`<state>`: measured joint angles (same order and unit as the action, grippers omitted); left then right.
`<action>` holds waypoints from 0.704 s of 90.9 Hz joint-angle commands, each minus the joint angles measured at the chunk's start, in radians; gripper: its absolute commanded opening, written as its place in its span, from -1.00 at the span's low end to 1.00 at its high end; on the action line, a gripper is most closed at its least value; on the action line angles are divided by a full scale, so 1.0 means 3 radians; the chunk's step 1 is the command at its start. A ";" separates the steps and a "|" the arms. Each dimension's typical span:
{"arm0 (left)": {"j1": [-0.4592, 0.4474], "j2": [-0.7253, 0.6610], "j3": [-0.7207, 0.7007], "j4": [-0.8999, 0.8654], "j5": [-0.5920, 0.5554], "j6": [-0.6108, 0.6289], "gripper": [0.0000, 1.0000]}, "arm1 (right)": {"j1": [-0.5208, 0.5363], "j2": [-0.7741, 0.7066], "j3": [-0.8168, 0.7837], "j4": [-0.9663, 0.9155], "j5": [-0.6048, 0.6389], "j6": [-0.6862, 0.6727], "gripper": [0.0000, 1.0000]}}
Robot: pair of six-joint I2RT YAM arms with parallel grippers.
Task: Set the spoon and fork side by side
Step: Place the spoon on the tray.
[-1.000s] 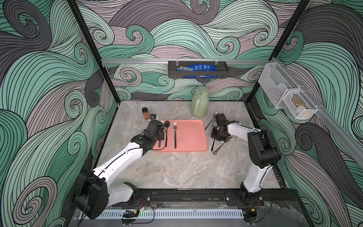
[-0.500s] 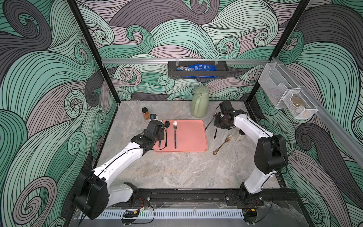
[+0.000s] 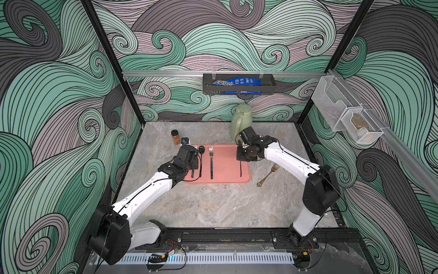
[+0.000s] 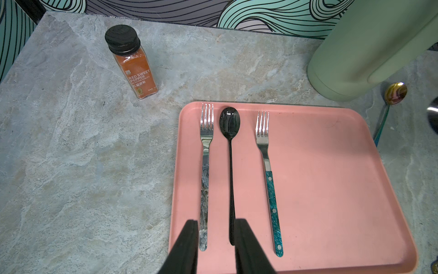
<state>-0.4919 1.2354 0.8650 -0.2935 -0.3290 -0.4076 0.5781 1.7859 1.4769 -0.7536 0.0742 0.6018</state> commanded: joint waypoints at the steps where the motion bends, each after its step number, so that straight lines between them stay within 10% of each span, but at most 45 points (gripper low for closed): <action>1: 0.0021 -0.0006 0.0006 -0.0002 0.0004 0.0034 -0.40 | 0.0200 0.0303 0.0273 -0.0044 -0.0022 0.0112 -0.92; 64: 0.0019 -0.0027 -0.0004 0.0007 -0.0008 0.0033 -0.40 | 0.0487 0.1452 0.0981 0.0137 -0.0170 0.0325 -1.00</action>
<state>-0.4919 1.2354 0.8650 -0.2935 -0.3290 -0.4072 0.7238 2.2044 1.7409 -0.7284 0.0441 0.6914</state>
